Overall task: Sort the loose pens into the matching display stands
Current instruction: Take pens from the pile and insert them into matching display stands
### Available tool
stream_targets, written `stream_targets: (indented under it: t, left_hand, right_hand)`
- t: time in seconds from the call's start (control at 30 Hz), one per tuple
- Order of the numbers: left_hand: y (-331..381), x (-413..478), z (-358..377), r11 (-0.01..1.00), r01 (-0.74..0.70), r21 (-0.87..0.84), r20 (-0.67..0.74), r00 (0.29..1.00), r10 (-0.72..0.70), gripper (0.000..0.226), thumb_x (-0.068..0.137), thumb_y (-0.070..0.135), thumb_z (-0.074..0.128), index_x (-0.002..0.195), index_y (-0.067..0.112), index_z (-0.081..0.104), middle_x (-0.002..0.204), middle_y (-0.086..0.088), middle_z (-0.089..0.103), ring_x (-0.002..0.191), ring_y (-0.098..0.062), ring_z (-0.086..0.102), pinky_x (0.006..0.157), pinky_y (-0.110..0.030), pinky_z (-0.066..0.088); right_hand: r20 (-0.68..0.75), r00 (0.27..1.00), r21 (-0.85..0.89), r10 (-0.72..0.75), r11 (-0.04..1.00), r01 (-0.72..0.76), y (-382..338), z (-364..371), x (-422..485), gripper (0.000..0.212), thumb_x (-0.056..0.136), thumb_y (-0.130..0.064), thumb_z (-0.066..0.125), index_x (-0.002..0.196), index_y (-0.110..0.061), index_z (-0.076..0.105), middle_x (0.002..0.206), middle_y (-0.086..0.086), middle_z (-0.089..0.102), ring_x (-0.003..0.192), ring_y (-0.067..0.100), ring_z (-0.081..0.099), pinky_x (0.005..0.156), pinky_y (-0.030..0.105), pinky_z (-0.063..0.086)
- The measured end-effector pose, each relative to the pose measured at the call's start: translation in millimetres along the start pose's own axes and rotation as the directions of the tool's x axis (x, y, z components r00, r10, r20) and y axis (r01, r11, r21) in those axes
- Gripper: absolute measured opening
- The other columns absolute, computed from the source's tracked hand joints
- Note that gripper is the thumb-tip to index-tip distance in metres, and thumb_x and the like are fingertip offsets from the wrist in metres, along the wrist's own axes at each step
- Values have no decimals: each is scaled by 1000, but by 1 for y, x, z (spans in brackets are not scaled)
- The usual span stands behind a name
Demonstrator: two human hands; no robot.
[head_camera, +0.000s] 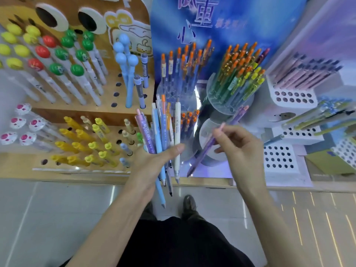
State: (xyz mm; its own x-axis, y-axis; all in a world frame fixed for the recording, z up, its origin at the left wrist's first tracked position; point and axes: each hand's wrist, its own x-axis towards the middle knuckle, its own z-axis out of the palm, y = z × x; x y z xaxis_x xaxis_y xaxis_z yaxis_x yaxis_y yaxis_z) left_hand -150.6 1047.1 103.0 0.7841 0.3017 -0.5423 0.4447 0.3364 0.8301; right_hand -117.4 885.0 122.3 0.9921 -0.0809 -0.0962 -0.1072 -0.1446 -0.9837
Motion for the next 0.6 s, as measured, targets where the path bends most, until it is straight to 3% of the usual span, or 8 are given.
stream_targets:
  t: [0.1,0.2,0.3,0.4,0.6]
  left_hand:
    - [-1,-3,15,1000,18,-16,21,1000,-17,14,64,12,82,69,23,75,81,0,74,81,-19,70,78,-33,55]
    - [0,-3,27,999,9,-36,26,1000,-8,20,61,15,82,79,19,73,81,2,75,80,-13,71,73,-25,57]
    - [1,-2,33,1000,2,-25,28,1000,-2,43,53,25,81,93,11,73,89,-1,76,87,-12,71,70,-19,52]
    - [1,-2,34,1000,-2,-26,33,999,3,57,49,30,82,100,10,71,95,-4,75,92,-14,70,76,-24,52]
    - [4,-4,35,999,-2,-38,43,999,3,51,46,29,81,94,14,71,95,-5,75,93,-13,70,89,-35,51]
  right_hand:
    - [-216,972,-59,-93,995,82,3,-27,13,12,85,-13,70,79,-23,67,70,-8,67,70,15,66,69,30,56]
    - [-323,929,-133,-183,980,147,9,-38,26,13,86,-16,69,81,-27,63,76,-9,66,74,13,65,76,31,54]
    - [-340,907,-207,-250,960,187,15,-40,35,7,87,-15,67,88,-21,63,78,-12,65,73,3,62,75,19,50]
    - [-326,892,-257,-313,937,235,18,-39,41,8,88,-18,67,94,-21,63,82,-7,65,76,4,61,76,14,47]
    - [-316,877,-288,-362,917,275,22,-38,41,10,89,-17,65,96,-24,62,85,-4,64,77,0,59,74,11,45]
